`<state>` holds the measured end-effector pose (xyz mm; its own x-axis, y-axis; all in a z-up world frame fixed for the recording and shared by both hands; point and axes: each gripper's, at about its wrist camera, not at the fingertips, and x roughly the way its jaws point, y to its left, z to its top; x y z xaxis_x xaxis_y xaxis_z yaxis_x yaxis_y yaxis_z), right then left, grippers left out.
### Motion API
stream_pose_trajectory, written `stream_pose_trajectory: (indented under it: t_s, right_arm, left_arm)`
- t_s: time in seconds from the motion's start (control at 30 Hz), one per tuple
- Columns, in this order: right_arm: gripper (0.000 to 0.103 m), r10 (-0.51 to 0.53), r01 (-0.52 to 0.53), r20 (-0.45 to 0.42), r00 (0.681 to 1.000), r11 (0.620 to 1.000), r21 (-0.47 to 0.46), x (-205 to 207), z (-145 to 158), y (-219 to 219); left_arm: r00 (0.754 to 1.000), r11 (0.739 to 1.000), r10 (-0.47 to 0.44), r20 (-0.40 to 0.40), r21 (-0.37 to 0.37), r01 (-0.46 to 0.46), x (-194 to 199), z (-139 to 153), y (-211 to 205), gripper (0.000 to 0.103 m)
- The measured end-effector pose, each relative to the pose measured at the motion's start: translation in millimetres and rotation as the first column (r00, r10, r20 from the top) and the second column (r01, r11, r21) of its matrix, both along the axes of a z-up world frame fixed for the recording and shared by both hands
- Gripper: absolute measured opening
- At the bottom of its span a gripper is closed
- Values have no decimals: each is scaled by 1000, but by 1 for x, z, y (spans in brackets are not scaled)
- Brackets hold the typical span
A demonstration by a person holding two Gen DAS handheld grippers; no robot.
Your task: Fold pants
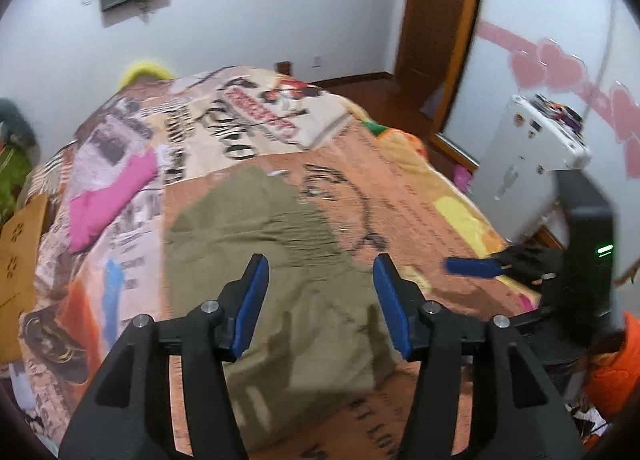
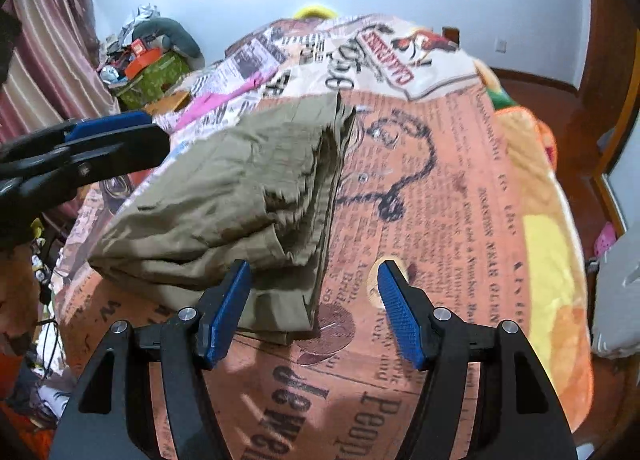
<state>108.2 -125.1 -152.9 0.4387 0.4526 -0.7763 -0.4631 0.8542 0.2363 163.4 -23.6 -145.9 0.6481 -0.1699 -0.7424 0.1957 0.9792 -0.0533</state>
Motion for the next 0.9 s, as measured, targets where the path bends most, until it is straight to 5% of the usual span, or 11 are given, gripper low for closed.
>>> stream_pose_trajectory:
  t_s: [0.37, 0.47, 0.63, 0.9]
  right_arm:
    - [62, -10, 4, 96, 995, 998, 62, 11, 34, 12]
    - [62, 1, -6, 82, 997, 999, 54, 16, 25, 22]
    - [62, 15, -11, -58, 998, 998, 64, 24, -14, 27]
    - [67, -1, 9, -88, 996, 996, 94, 20, -26, 17]
  left_arm:
    - [978, 989, 110, -178, 115, -91, -14, -72, 51, 61]
    - [980, 989, 119, -158, 105, -103, -22, -75, 55, 65]
    - [982, 985, 148, -119, 106, -135, -19, -59, 71, 68]
    - [969, 959, 238, -63, 170, -225, 33, -46, 109, 76]
